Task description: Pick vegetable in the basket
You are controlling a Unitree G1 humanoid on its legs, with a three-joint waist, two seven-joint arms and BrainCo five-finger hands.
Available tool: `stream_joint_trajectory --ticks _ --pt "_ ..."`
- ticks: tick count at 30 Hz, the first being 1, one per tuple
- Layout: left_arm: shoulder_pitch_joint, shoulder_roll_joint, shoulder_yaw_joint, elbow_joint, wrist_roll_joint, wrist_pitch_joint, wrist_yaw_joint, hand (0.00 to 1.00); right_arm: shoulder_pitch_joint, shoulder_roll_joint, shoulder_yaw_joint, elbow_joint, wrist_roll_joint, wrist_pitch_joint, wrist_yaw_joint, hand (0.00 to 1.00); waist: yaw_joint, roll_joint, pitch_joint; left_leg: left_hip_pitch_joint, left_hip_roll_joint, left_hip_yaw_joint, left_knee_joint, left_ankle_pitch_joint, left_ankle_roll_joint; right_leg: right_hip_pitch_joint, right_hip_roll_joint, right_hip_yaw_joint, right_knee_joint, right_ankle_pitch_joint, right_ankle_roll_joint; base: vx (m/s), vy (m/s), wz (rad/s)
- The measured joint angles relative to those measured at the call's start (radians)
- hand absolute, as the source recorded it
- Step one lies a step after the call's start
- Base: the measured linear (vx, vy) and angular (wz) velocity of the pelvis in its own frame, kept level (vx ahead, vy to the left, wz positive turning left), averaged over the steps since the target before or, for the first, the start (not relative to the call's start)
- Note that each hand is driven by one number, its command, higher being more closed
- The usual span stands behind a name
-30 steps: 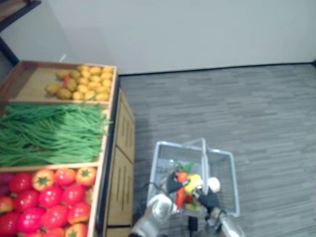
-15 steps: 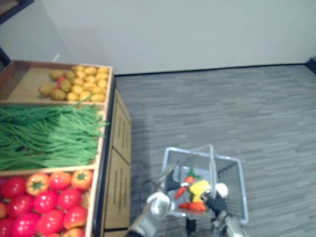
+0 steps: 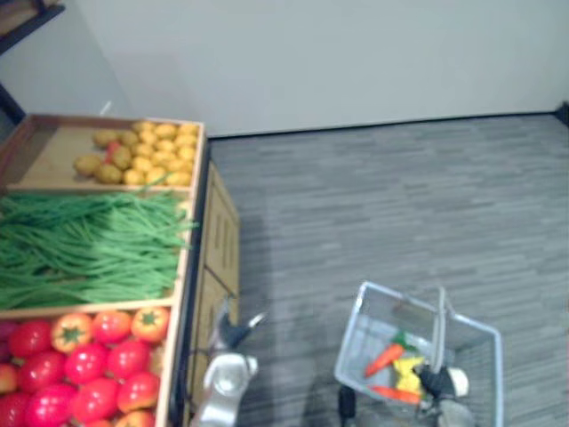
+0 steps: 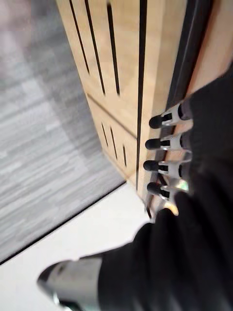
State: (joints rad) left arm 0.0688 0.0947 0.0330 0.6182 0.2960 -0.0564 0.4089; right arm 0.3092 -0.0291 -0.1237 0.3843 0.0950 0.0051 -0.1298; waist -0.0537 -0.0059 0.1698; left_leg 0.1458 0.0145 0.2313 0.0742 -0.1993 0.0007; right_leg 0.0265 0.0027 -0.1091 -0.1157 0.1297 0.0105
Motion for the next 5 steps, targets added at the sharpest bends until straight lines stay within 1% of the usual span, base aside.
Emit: stream_joint_trajectory --ticks 1,3,5 --pt "0.001 0.001 0.023 0.069 -0.024 0.007 -0.013 0.0 -0.01 0.0 -0.02 0.018 -0.013 0.008 -0.004 1.0 0.0 0.0 0.0 0.002 0.0 0.0 0.0 0.0 0.0 0.002 0.0 0.0 0.0 0.0 0.0 0.0 0.0 0.0" --pt "0.005 0.005 0.039 0.146 -0.046 0.018 -0.033 0.0 -0.022 -0.001 -0.039 0.041 -0.02 0.014 -0.01 1.0 0.001 0.0 0.0 0.01 0.0 0.001 -0.001 0.0 0.0 0.006 0.0 0.001 0.0 0.0 0.0 0.0 0.0 0.0" --pt "0.016 0.01 0.06 0.229 -0.049 0.024 -0.057 0.0 -0.039 -0.001 -0.067 0.076 -0.043 0.016 -0.016 1.0 0.001 -0.001 0.0 0.019 0.0 0.002 0.0 -0.003 -0.004 0.015 0.001 0.002 0.0 -0.001 0.0 0.0 0.0 0.0"
